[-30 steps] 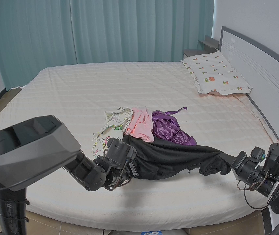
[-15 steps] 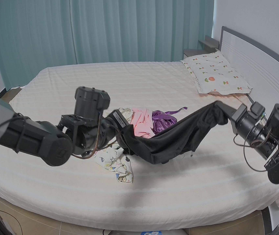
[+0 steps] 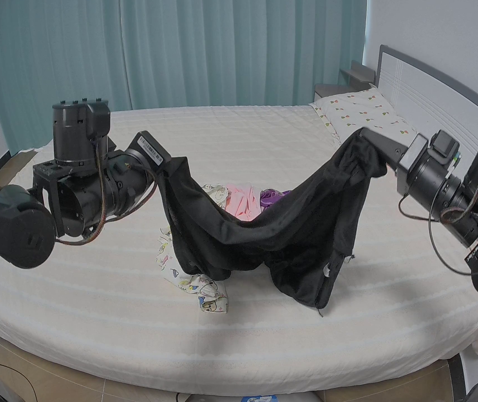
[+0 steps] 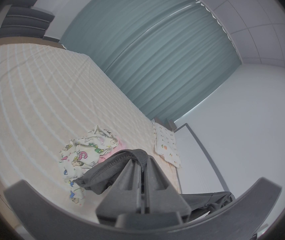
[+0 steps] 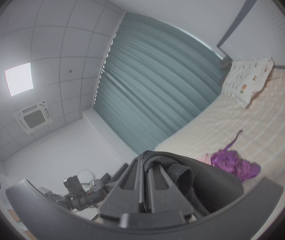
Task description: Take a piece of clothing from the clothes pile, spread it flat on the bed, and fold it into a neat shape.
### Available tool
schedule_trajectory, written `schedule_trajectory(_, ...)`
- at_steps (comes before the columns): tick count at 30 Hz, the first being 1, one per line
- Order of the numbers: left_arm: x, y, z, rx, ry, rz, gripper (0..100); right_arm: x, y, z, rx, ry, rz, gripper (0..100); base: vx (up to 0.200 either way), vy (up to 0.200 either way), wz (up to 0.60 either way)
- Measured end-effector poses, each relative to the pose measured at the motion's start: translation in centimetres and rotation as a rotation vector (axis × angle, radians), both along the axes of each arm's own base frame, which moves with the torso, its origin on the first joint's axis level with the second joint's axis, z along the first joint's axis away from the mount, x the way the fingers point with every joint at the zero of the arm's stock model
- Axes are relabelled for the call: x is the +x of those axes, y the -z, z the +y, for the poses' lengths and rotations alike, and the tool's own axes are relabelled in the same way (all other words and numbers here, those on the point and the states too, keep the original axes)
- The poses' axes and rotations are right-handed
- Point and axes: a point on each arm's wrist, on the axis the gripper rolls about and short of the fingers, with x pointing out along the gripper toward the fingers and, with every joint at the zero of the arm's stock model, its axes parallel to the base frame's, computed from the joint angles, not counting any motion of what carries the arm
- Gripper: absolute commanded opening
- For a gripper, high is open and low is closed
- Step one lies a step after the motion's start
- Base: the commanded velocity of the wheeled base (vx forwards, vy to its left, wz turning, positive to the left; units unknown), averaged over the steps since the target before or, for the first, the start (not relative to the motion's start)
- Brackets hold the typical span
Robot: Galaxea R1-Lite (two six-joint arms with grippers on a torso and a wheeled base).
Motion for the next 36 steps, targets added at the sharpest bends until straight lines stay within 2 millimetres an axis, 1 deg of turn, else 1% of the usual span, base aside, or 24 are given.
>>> schedule_trajectory(5, -1.3, 2.3, -0.8, 0.032, 0.070, 0.052, 0, -0.1, 1.9, 1.4, -0.019, -0.043, 0.044, 0, 0.000, 0.000, 0.00)
schedule_trajectory(9, -2.0, 3.7, -1.3, 0.034, 0.113, 0.057, 0, -0.1, 3.1, 2.0, -0.025, -0.063, 0.054, 0, 0.000, 0.000, 0.00)
schedule_trajectory(18, -3.4, 7.4, -2.0, 0.085, 0.196, 0.174, 0, 0.2, 6.1, 2.1, -0.069, -0.058, 0.148, 0, 0.000, 0.000, 0.00)
schedule_trajectory(20, -3.5, 8.2, -2.0, 0.084, 0.202, 0.204, 0, 0.4, 7.3, 2.2, -0.086, -0.052, 0.187, 0, 0.000, 0.000, 0.00)
schedule_trajectory(23, -3.5, 8.9, -2.1, 0.051, 0.192, 0.243, 0, 0.5, 8.4, 2.2, -0.089, -0.044, 0.219, 0, 0.000, 0.000, 0.00)
schedule_trajectory(26, -3.5, 9.4, -2.2, 0.033, 0.187, 0.270, 0, 0.5, 9.1, 2.0, -0.057, -0.041, 0.232, 0, 0.000, 0.000, 0.00)
schedule_trajectory(29, -3.5, 9.8, -2.3, 0.033, 0.193, 0.289, 0, 0.0, 9.7, 1.8, -0.033, -0.041, 0.233, 0, 0.000, 0.000, 0.00)
schedule_trajectory(32, -3.5, 10.2, -2.3, 0.035, 0.200, 0.306, 0, -0.3, 10.7, 1.6, -0.042, -0.038, 0.273, 0, 0.000, 0.000, 0.00)
schedule_trajectory(36, -3.4, 10.9, -2.3, 0.043, 0.200, 0.328, 0, -0.5, 11.4, 1.5, -0.053, -0.025, 0.302, 0, -0.200, 0.000, 0.00)
